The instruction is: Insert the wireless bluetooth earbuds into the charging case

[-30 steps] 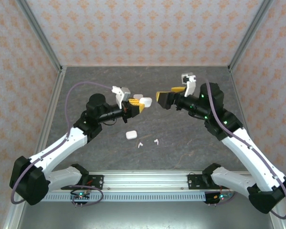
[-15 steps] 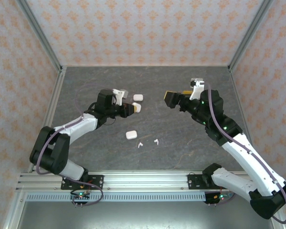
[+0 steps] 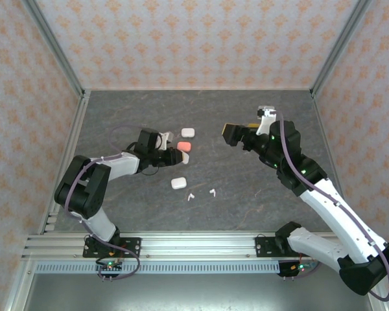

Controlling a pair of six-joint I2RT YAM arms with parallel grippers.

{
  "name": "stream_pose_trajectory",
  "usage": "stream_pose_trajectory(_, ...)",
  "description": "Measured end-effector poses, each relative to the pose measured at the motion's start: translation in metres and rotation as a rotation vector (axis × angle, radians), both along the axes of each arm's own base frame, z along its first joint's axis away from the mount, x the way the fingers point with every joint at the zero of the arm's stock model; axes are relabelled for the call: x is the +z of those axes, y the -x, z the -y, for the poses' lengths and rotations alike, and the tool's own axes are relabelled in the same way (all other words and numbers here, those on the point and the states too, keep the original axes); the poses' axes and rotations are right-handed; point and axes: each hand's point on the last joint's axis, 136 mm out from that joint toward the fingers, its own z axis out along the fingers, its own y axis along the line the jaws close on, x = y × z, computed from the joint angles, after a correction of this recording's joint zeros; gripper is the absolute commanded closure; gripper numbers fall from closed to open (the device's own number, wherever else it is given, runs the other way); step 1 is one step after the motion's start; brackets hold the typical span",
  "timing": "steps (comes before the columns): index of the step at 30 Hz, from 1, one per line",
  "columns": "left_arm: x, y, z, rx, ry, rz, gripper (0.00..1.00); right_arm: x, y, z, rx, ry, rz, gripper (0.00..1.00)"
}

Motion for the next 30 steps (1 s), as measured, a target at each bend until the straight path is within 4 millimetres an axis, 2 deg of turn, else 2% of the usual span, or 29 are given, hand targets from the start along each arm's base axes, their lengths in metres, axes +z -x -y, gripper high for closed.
stream_pose_trajectory(12,-0.02,0.005,-0.002,0.012,-0.014,-0.055,0.69,-0.003,0.0,0.001,-0.006,0.008,-0.009,0.01)
stream_pose_trajectory(17,-0.024,0.006,-0.006,0.029,-0.032,-0.06,0.6,-0.008,0.001,0.002,-0.006,0.02,-0.026,0.01)
stream_pose_trajectory(21,-0.027,0.006,-0.015,0.057,-0.052,-0.063,0.51,-0.021,-0.001,0.001,-0.003,0.052,-0.063,0.01)
stream_pose_trajectory(25,-0.012,0.003,-0.024,0.088,-0.052,-0.022,0.47,-0.04,-0.004,-0.002,0.011,0.107,-0.109,0.01)
stream_pose_trajectory(30,0.037,-0.006,-0.038,0.134,-0.029,0.097,0.4,-0.062,-0.005,-0.013,0.08,0.2,-0.141,0.01)
